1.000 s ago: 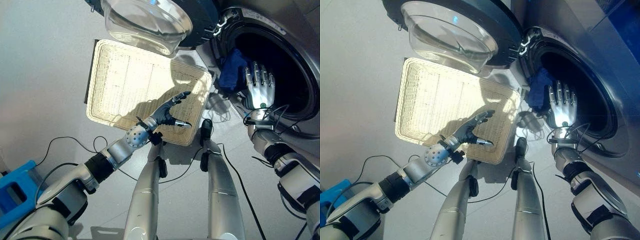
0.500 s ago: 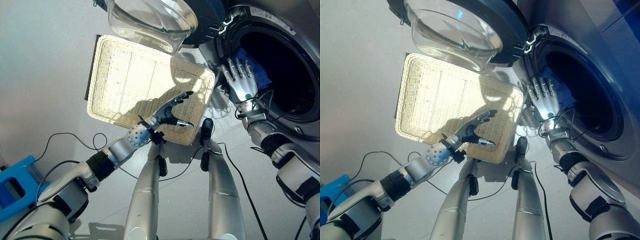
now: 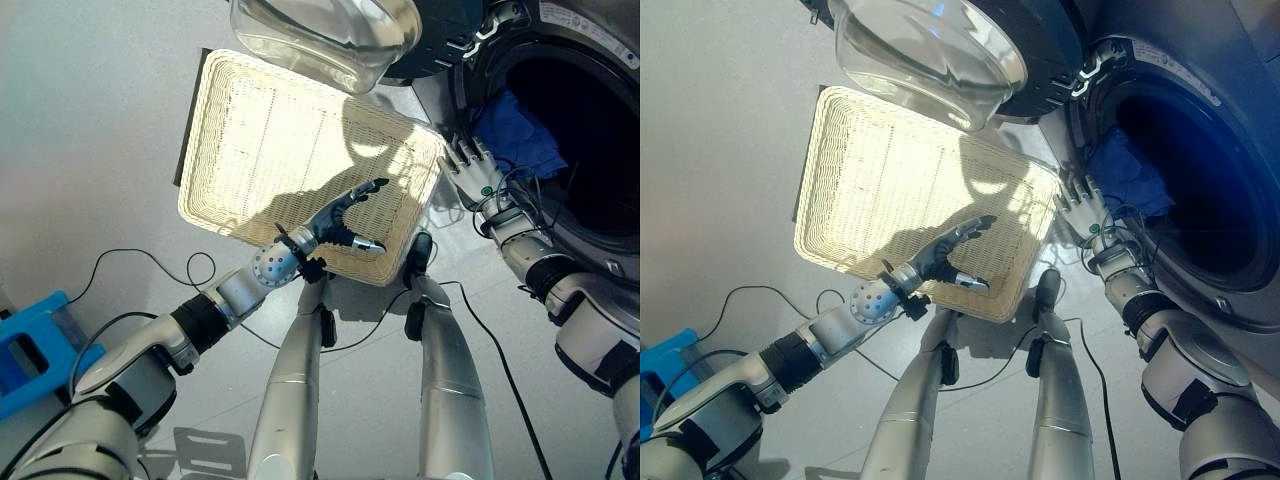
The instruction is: Put the clothes into the washing machine.
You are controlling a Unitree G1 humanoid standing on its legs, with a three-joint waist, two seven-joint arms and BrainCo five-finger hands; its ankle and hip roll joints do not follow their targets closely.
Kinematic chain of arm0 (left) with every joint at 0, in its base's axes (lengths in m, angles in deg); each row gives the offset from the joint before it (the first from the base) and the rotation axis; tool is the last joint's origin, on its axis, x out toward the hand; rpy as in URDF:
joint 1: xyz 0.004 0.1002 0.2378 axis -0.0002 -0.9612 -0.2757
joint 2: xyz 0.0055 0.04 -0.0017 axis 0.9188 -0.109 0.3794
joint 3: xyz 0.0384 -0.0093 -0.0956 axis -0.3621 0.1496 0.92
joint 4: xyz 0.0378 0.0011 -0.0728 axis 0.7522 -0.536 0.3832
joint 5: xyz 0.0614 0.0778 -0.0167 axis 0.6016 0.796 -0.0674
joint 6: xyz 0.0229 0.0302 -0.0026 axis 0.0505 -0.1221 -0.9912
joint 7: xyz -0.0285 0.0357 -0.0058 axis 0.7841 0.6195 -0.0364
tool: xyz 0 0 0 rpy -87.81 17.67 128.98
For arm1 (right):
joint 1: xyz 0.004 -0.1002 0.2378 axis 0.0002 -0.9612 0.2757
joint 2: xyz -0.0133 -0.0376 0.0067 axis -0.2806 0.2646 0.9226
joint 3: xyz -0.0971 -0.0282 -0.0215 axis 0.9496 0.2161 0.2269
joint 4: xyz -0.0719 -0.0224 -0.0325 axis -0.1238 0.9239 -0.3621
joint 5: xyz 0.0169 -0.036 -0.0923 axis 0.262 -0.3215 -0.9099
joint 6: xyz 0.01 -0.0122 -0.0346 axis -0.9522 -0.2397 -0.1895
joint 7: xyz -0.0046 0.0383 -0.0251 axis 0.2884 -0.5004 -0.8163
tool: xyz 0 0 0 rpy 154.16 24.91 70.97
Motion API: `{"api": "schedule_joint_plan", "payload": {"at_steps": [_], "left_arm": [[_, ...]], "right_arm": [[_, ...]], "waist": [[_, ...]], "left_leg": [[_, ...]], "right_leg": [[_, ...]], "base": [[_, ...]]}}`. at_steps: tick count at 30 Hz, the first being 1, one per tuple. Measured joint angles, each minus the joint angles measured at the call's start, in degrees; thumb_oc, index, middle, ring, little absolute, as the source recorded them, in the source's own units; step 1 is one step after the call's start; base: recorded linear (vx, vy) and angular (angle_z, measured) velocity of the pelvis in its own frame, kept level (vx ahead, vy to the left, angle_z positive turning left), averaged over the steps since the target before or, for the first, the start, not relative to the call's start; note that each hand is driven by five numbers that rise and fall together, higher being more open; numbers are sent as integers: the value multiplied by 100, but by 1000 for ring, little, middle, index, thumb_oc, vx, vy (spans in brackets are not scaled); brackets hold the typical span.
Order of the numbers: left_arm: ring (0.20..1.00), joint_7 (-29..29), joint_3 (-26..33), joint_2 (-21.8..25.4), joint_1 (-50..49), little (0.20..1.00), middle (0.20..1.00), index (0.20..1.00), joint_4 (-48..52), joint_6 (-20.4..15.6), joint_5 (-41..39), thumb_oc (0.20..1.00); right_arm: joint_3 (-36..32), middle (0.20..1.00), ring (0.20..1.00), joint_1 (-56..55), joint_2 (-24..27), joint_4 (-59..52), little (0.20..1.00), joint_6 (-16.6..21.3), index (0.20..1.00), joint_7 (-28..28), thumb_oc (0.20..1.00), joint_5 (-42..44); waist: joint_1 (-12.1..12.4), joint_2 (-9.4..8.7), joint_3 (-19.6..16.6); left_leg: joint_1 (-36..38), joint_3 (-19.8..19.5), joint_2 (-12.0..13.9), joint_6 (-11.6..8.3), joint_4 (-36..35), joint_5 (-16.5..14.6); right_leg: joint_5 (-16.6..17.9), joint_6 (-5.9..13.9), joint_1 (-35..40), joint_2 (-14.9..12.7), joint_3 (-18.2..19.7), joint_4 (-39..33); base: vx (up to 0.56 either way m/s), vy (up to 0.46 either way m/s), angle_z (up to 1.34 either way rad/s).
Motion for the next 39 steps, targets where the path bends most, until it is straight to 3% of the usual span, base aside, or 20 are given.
{"api": "schedule_joint_plan", "payload": {"at_steps": [20, 26, 30, 39], "left_arm": [[1000, -6, 16, 8, -51, 1000, 1000, 1000, 56, 6, -10, 1000], [1000, -20, 10, 16, -49, 1000, 1000, 1000, 74, 8, 5, 1000], [1000, -28, 15, 42, -106, 1000, 1000, 1000, 75, 21, 5, 1000], [1000, -74, 21, 97, -94, 1000, 1000, 1000, 74, 21, 4, 1000]], "right_arm": [[-226, 1000, 1000, 225, 37, 111, 1000, -111, 1000, -212, 1000, 64], [-562, 1000, 1000, 218, 40, 352, 1000, -68, 1000, -907, 1000, 609], [-699, 1000, 1000, 192, 150, 362, 1000, 208, 1000, -1309, 1000, 671], [-903, 1000, 1000, 190, 344, 331, 1000, 404, 1000, -1677, 1000, 666]], "waist": [[38, 0, 0], [128, 0, 0], [139, 0, 0], [91, -1, 1]], "left_leg": [[-257, 3, -23, 13, 14, 70], [-303, 16, -72, 23, 5, 78], [-308, 28, -98, 39, -20, 89], [-305, 45, -99, 45, -20, 93]], "right_leg": [[6, -29, -326, -47, 22, 156], [-5, -12, -416, -92, 52, 228], [-10, -7, -431, -89, 63, 215], [-11, -4, -426, -83, 71, 193]], "base": [[0, 0, 0], [1, 0, 1], [0, 0, 0], [0, 0, 0]]}}
